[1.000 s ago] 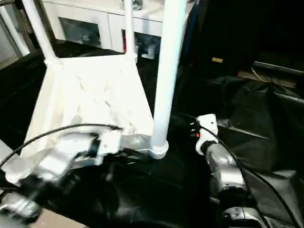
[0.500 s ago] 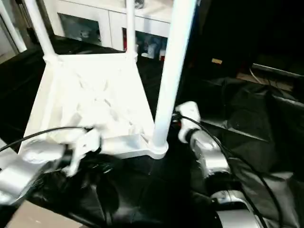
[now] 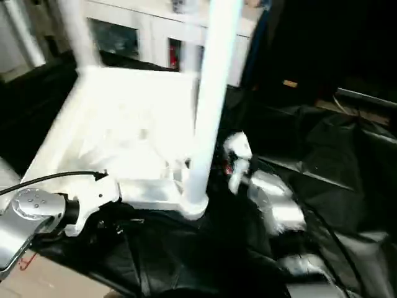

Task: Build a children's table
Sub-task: Rotate table base

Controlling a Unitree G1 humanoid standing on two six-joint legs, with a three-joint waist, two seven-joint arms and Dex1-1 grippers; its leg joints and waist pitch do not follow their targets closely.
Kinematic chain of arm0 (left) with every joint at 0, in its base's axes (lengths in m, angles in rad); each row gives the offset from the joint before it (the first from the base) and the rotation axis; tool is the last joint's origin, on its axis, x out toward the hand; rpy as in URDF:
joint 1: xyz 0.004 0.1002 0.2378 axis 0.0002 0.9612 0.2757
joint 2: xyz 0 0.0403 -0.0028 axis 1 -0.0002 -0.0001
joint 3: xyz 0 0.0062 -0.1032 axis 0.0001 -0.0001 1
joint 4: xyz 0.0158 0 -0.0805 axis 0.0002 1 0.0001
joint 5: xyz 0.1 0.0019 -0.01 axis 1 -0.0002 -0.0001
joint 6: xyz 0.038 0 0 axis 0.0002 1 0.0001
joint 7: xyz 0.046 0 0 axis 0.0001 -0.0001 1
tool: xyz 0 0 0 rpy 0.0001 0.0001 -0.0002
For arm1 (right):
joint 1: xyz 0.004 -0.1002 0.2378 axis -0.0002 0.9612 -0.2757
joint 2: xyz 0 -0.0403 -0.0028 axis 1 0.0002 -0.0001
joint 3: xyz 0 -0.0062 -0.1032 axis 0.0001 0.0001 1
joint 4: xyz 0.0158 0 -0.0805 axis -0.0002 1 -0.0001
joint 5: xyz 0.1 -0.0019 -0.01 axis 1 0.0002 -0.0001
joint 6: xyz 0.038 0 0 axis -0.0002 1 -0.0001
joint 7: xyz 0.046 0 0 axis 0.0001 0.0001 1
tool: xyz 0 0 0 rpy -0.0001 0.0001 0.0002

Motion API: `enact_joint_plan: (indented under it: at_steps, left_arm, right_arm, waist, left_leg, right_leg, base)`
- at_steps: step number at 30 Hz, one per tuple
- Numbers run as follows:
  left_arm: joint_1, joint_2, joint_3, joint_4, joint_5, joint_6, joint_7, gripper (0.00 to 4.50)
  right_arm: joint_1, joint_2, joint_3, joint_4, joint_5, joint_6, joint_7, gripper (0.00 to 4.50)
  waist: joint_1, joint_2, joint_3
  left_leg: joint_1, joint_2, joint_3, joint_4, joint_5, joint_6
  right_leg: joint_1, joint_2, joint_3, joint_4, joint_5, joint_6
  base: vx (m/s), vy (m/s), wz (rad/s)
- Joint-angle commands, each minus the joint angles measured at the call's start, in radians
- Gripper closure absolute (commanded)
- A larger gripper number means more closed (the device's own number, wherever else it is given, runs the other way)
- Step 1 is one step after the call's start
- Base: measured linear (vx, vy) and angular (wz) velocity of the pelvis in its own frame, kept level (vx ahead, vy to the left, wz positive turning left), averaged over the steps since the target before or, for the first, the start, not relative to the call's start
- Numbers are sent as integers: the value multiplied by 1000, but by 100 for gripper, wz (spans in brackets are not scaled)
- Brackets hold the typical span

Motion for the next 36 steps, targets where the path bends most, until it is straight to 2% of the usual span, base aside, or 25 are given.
enact_joint_plan:
  at_steps: [1,3,5,6,9,11,12,16,17,18,19,21,22,23,25,29,34,35,36]
  left_arm:
    - [-24,-14,26,10,28,-13,73,193]
    - [-22,-15,28,17,34,-27,78,177]
    - [-21,-17,29,20,36,-31,81,162]
    - [-22,-18,29,21,35,-32,85,152]
    - [-22,-18,29,21,34,-33,92,123]
    - [-16,-14,36,9,24,-19,100,123]
    - [-16,-14,36,9,24,-19,100,103]
    - [22,-35,77,-40,-2,18,135,86]
    - [28,-40,83,-45,0,23,147,68]
    - [32,-43,87,-47,2,26,155,68]
    - [34,-46,89,-49,4,26,163,62]
    - [37,-52,93,-51,0,21,169,44]
    - [35,-69,109,-51,-9,18,186,44]
    - [28,-87,128,-48,-21,17,208,28]
    - [22,-92,137,-42,-25,14,217,21]
    - [3,-116,192,-27,-76,-20,224,6]
    - [10,-140,191,-52,-149,-107,152,6]
    - [10,-142,190,-52,-150,-110,153,6]
    - [3,-157,191,-47,-154,-121,163,6]
  right_arm:
    - [33,18,86,-56,18,42,100,134]
    - [49,23,102,-78,20,55,109,134]
    - [57,26,111,-89,22,63,113,134]
    - [66,31,117,-98,18,66,113,134]
    - [69,38,116,-97,3,59,92,134]
    - [66,40,102,-88,-13,53,50,134]
    - [66,40,102,-88,-13,53,50,134]
    - [27,39,50,-2,-68,-17,-103,134]
    - [22,39,40,7,-74,-26,-133,134]
    - [19,39,34,11,-77,-29,-149,134]
    - [15,40,24,18,-83,-41,-179,134]
    - [12,43,10,22,-83,-52,-207,134]
    - [4,50,-15,31,-86,-62,-271,134]
    - [-6,59,-51,43,-89,-77,-363,134]
    - [-11,61,-66,49,-94,-81,-409,134]
    - [-39,57,-137,104,-143,-163,-632,134]
    - [-91,3,-193,224,-204,-169,-899,134]
    - [-95,0,-194,232,-208,-169,-913,134]
    - [-100,-16,-185,252,-230,-163,-941,134]
  waist:
    - [-5,16,-58]
    - [-5,12,-57]
    - [-4,16,-57]
    - [-5,15,-57]
    - [-7,16,-60]
    - [-8,14,-62]
    - [-8,14,-62]
    - [-13,11,-63]
    - [-14,11,-63]
    - [-16,11,-62]
    - [-17,4,-62]
    - [-18,9,-60]
    - [-19,4,-60]
    - [-19,6,-60]
    - [-18,6,-60]
    - [-19,4,-60]
    - [-19,-1,-65]
    - [-20,-6,-66]
    - [-20,-5,-66]
  left_leg:
    - [24,22,-6,-74,-189,25]
    - [22,22,-7,-77,-208,15]
    - [23,22,-9,-79,-227,5]
    - [20,23,-11,-80,-227,-1]
    - [17,22,-14,-81,-211,-7]
    - [14,20,-14,-79,-188,-6]
    - [13,20,-14,-79,-181,-6]
    - [13,17,-11,-76,-157,-12]
    - [13,17,-11,-75,-156,-11]
    - [13,16,-10,-75,-160,-10]
    - [13,16,-9,-75,-166,-4]
    - [13,17,-10,-76,-173,-4]
    - [14,18,-10,-76,-180,-4]
    - [15,18,-10,-77,-177,-10]
    - [18,17,-8,-76,-181,-16]
    - [17,13,-8,-77,-197,-30]
    - [13,8,-6,-71,-160,-35]
    - [11,7,-5,-70,-153,-31]
    - [11,6,-4,-68,-138,-28]
  right_leg:
    - [32,-34,34,-71,-146,-217]
    - [32,-33,34,-75,-170,-210]
    - [30,-36,34,-77,-191,-203]
    - [33,-36,33,-76,-192,-200]
    - [35,-36,32,-72,-159,-200]
    - [37,-36,32,-69,-133,-205]
    - [38,-36,32,-68,-123,-207]
    - [40,-35,31,-65,-94,-224]
    - [40,-36,31,-65,-93,-224]
    - [39,-34,31,-65,-100,-220]
    - [40,-33,31,-68,-111,-213]
    - [38,-34,32,-70,-132,-205]
    - [38,-34,32,-71,-142,-201]
    - [35,-35,33,-71,-150,-203]
    - [33,-32,33,-71,-150,-200]
    - [33,-31,32,-73,-169,-176]
    - [37,-26,30,-63,-104,-158]
    - [39,-25,30,-62,-92,-156]
    - [39,-24,30,-60,-71,-155]
  base:
    - [0,0,0]
    - [0,0,0]
    - [0,0,0]
    - [0,0,0]
    - [0,0,0]
    - [0,0,0]
    - [0,0,0]
    - [0,0,0]
    - [0,0,0]
    - [0,0,0]
    - [0,0,0]
    - [0,0,0]
    - [0,0,0]
    - [0,0,0]
    - [0,0,0]
    - [0,0,0]
    - [0,0,0]
    - [0,0,0]
    - [0,0,0]
